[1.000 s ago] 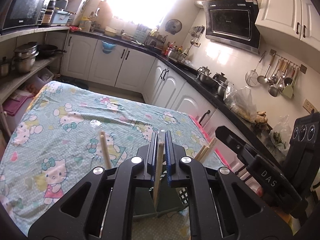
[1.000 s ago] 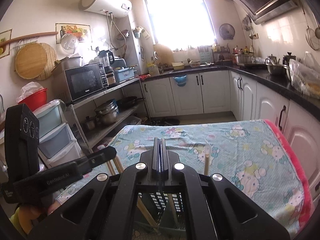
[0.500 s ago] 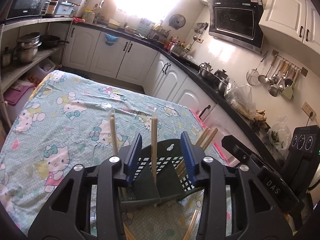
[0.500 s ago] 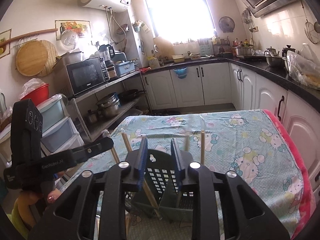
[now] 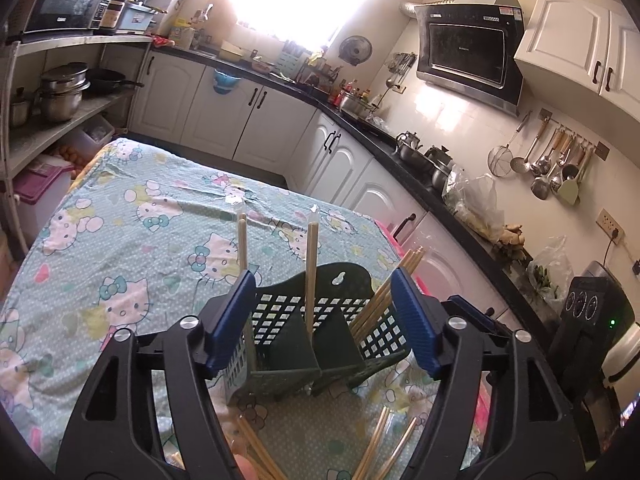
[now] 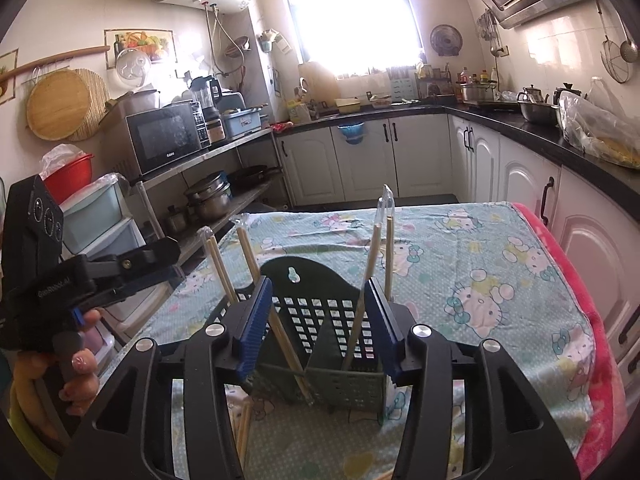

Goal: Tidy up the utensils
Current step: 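Withdraw both open tools from the caddy down toward the loose chopsticks, then close the left tool on a chopstick while the right tool grasps another, then lift the left tool's chopstick over the caddy while the right tool carries its own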

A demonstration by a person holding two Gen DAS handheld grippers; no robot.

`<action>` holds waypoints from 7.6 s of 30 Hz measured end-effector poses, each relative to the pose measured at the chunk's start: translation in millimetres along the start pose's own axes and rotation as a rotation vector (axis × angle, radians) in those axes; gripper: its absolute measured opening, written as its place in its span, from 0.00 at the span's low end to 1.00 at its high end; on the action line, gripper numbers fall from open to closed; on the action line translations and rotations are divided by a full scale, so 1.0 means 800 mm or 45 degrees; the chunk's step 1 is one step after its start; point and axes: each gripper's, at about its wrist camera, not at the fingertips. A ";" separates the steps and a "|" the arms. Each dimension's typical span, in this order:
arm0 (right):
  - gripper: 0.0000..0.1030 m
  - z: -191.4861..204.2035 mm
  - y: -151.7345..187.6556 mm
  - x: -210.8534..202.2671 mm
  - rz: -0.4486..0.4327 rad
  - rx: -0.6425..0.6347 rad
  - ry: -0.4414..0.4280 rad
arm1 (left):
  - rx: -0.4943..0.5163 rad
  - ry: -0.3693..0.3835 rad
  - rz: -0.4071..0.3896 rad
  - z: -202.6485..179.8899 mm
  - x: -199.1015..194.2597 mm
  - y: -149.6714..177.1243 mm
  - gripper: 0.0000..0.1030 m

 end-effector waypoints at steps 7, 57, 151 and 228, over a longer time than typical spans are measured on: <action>0.49 -0.002 0.013 -0.012 0.007 -0.003 0.027 | -0.010 0.009 -0.009 0.003 -0.013 0.008 0.74; 0.57 -0.009 0.127 -0.033 0.261 -0.066 0.075 | -0.131 -0.140 0.197 0.055 -0.051 0.144 0.89; 0.06 -0.052 0.103 0.006 0.324 0.286 -0.019 | -0.255 -0.125 0.235 0.085 -0.037 0.152 0.01; 0.06 -0.027 -0.076 -0.128 -0.414 0.196 -0.088 | 0.313 0.173 -0.209 -0.154 -0.054 -0.098 0.00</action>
Point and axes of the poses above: each gripper's, at about its wrist camera, not at the fingertips, and x roughly the way its jaws point, z to its left, y to its underside, and after that the axes turned 9 degrees about x, right-handed
